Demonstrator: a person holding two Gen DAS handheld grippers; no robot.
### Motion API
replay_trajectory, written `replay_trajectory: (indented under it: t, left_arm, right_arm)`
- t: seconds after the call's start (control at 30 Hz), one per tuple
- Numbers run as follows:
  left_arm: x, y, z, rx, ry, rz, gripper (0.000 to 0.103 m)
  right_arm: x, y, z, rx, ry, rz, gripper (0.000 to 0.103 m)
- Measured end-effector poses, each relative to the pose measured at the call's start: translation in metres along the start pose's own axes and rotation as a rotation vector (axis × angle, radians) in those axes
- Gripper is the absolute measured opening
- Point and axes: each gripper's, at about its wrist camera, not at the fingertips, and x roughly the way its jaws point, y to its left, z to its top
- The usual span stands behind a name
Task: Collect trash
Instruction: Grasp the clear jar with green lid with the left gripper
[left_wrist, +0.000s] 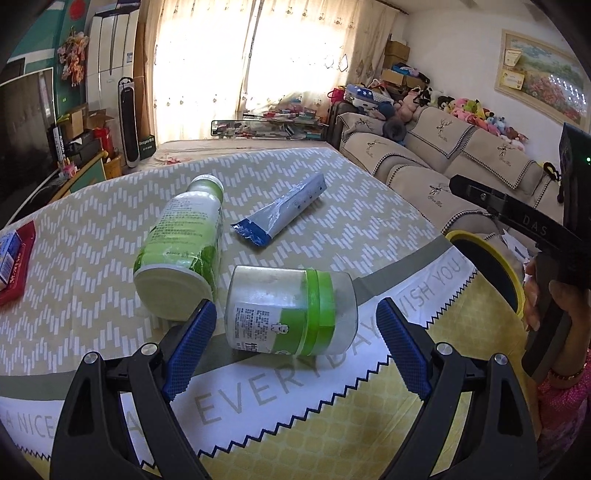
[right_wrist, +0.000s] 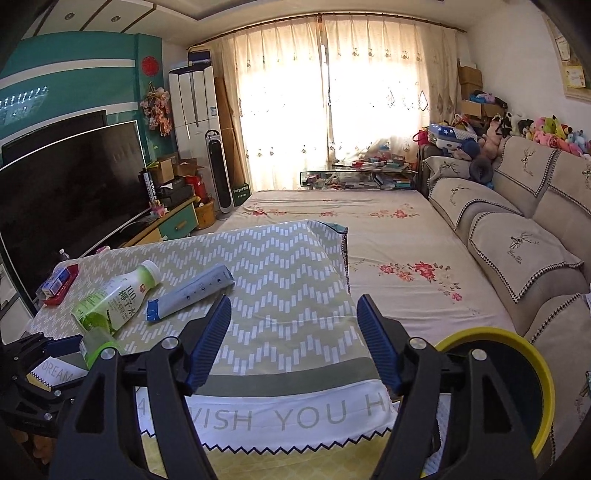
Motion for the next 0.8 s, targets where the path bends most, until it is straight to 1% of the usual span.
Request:
replay_trajectory:
  t: [0.07,0.13,0.27,0.4,0.47,0.53,0.6,0.7,0.8]
  left_arm:
    - [0.005,-0.003,-0.001,0.008,0.018,0.002,0.087]
    - [0.006,-0.008,-0.001,0.025,0.02,0.008,0.087]
    - [0.012,-0.017,-0.001,0.061,0.042,0.042,0.087]
    - [0.027,-0.017,0.0,0.039,0.109,0.069,0.087]
    - [0.032,-0.015,0.001,0.027,0.126,0.079,0.086]
    - [0.036,-0.014,0.002,0.02,0.129,0.091,0.08]
    - [0.038,-0.012,0.004,0.003,0.132,0.11,0.071]
    - [0.039,-0.012,0.004,-0.008,0.127,0.117,0.071]
    - [0.035,-0.019,0.002,0.015,0.119,0.122,0.071]
  right_arm:
    - [0.0,-0.001,0.001,0.001,-0.001,0.0,0.067]
    - [-0.001,-0.001,0.0,0.007,-0.002,0.002,0.067]
    - [-0.002,-0.002,0.001,0.019,-0.004,0.008,0.067]
    - [-0.003,-0.003,0.001,0.018,-0.001,0.024,0.068]
    - [-0.005,-0.002,0.001,0.017,-0.007,0.031,0.068]
    - [-0.007,-0.001,0.002,0.016,-0.01,0.037,0.068]
    - [-0.007,-0.001,0.002,0.017,-0.012,0.041,0.068]
    - [-0.008,-0.001,0.002,0.019,-0.012,0.044,0.068]
    - [-0.008,-0.002,0.002,0.022,-0.013,0.045,0.068]
